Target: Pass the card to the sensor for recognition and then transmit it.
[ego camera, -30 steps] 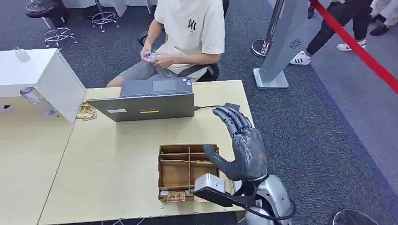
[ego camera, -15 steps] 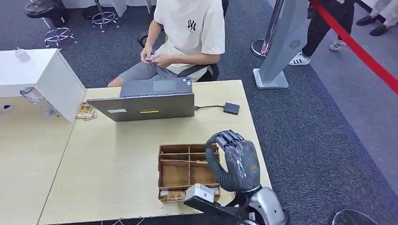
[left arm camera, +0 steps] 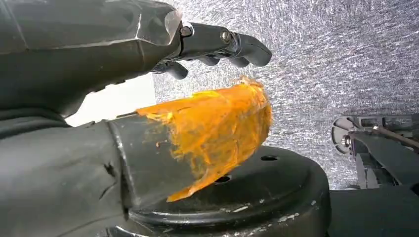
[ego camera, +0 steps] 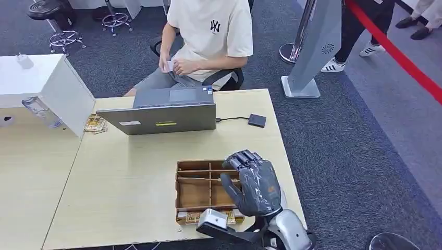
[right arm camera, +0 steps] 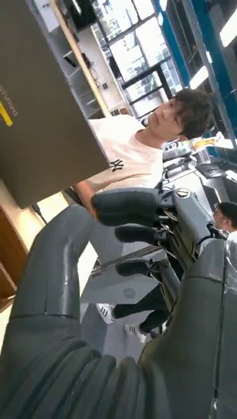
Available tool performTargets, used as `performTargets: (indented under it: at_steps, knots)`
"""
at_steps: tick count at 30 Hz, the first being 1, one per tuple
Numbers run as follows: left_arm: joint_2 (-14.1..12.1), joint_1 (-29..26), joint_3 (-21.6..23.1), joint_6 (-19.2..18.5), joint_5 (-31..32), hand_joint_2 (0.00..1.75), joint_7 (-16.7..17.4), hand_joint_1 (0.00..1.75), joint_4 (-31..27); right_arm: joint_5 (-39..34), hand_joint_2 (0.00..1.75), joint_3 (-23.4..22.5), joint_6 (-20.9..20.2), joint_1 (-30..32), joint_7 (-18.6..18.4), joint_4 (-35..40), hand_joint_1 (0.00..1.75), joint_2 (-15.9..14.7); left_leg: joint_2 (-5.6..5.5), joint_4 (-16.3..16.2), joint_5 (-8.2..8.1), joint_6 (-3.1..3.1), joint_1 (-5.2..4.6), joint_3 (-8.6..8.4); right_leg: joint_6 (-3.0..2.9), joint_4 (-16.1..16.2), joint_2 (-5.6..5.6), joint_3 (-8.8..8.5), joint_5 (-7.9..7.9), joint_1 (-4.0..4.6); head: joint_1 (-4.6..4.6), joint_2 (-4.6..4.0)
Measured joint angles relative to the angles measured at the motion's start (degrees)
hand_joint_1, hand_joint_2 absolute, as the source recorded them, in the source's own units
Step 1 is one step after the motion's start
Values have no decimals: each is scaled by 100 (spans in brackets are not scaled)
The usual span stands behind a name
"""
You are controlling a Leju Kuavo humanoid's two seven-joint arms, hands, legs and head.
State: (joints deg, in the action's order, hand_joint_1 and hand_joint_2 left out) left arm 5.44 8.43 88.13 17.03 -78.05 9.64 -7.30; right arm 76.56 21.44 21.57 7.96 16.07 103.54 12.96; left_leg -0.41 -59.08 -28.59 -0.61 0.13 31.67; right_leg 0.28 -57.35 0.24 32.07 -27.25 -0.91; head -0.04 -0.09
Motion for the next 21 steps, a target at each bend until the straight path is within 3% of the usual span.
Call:
performTargets:
  at_steps: [5, 7, 11, 12, 14, 16, 17, 19, 20, 21]
  knots:
    - [0, 0, 0, 2, -24, 0, -7, 0, 0, 57, 175, 74, 5, -55, -50, -184, 138, -50, 0, 0, 0, 0, 0, 0, 0, 0, 0, -1, 0, 0, 2, 0]
    - [0, 2, 0, 4, -48, 0, -9, 0, 0, 57, 175, 107, 2, -75, -75, -230, 119, -70, -1, 0, 0, 0, 0, 0, 0, 0, 0, -1, 0, 0, 2, 0]
    - [0, 2, 0, 13, -83, 0, -9, 0, 0, 57, 175, 140, -6, -99, -127, -302, 119, -85, -1, 0, 0, 0, 0, 1, 0, 0, 0, 0, 0, 0, 2, 0]
    - [0, 2, 0, 15, -83, 0, -9, 0, 2, 57, 175, 140, -9, -103, -127, -315, 105, -88, -1, 0, 0, 0, 0, 1, 0, 0, 0, 0, 0, 0, 0, 0]
    - [0, 2, 0, 17, -90, 0, -9, 0, 0, 57, 175, 149, -9, -110, -136, -339, 112, -92, -1, 0, 0, 0, 0, 1, 0, 0, 0, 0, 0, 0, 2, 0]
    - [0, 2, 0, 22, -96, 0, -9, 0, 2, 55, 175, 164, -26, -125, -149, -372, 98, -98, -1, 0, 0, 0, 0, 1, 0, 0, 0, 0, 0, 0, 0, 0]
    - [0, 2, 0, 24, -98, 0, -9, 0, 0, 53, 175, 164, -37, -128, -149, -385, 103, -100, -1, 0, 0, 0, 0, 1, 0, 0, 0, 0, 0, 0, 2, 0]
    - [0, 2, 0, 24, -101, 0, -9, 0, 0, 37, 175, 166, -63, -144, -151, -439, 94, -101, -1, 0, 0, 0, 0, 1, 0, 0, 0, 0, 0, 0, 0, 0]
    - [0, 2, 0, 24, -101, 0, -9, 0, 2, 33, 175, 168, -70, -156, -151, -486, 73, -101, -1, 0, 0, 0, 0, 0, 0, 0, 0, 0, 0, 0, 2, 0]
    - [0, 3, 0, 24, -109, 0, -9, 0, 2, 18, 175, 168, -72, -167, -151, -538, 77, -103, -1, 0, 0, 0, 0, 0, 0, 0, 0, -1, 0, 0, 2, 0]
